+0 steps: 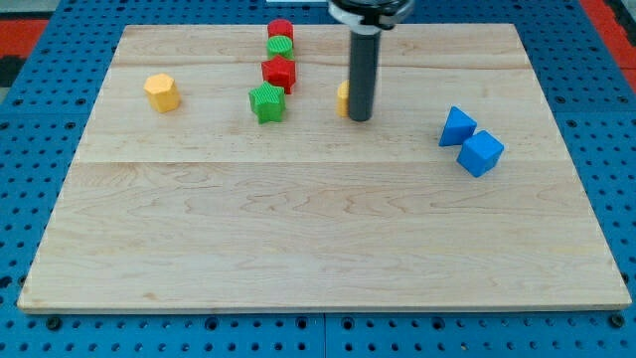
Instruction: Keep yellow heart below yellow hexagon
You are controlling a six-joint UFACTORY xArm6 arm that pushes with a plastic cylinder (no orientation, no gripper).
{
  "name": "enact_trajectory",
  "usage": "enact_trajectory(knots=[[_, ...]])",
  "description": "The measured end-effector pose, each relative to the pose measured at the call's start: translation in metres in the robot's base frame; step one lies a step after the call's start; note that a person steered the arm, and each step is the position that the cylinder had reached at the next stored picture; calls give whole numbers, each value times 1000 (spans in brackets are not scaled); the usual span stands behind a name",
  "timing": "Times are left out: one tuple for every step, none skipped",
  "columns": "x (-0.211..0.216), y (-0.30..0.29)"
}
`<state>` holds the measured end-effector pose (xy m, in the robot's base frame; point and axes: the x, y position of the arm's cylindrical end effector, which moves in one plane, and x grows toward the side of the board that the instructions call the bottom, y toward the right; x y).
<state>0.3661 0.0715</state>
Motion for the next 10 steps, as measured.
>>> enact_trajectory(knots=[[-22, 29], [-49, 1], [-46, -25], [-32, -54], [-2, -64], [31, -54], [53, -52], [53, -106], [63, -133], [96, -128]])
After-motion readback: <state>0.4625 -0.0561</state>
